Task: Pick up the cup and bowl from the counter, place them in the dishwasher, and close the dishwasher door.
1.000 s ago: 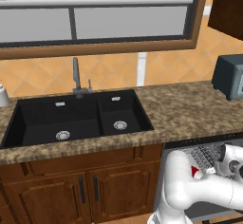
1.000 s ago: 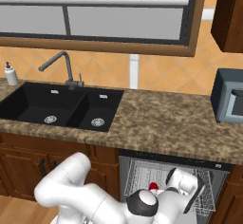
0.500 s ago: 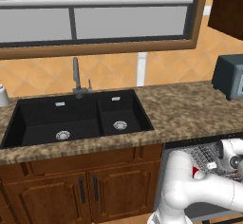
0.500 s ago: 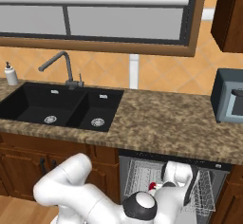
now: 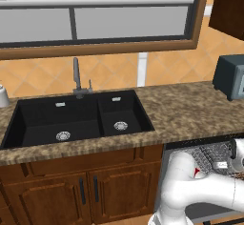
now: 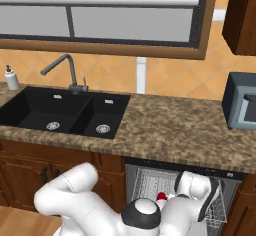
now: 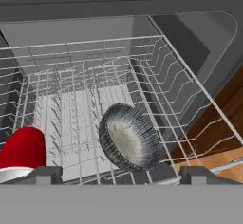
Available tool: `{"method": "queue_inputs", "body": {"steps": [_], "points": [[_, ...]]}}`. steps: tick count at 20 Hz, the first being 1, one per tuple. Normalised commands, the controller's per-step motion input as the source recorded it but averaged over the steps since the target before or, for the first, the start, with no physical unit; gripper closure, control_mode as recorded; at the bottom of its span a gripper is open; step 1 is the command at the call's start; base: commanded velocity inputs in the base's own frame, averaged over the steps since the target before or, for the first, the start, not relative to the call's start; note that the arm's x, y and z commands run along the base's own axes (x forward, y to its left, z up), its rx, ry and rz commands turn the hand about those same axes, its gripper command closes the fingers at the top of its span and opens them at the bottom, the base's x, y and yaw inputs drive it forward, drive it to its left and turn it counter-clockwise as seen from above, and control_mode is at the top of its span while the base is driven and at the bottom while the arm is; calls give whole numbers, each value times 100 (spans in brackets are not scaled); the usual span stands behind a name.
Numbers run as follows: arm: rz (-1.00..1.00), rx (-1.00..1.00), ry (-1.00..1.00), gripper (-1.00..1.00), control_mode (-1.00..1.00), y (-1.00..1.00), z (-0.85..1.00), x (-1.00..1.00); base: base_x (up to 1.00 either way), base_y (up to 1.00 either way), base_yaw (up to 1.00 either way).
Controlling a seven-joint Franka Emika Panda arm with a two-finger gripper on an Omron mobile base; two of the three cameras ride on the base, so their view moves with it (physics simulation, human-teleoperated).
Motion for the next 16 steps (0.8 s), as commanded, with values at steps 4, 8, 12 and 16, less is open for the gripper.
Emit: {"method": "queue_inputs", "body": {"steps": [4,8,12,16], "points": [[0,9,-2,-100,-100,-17,0,-70,0,0,0],[0,4,0,-100,-100,-29,0,-52,0,0,0],[0,2,-5,-100,-100,-32,4,-26,0,0,0],[0,6,-19,-100,-100,-12,29,-31,0,0,0]]}}
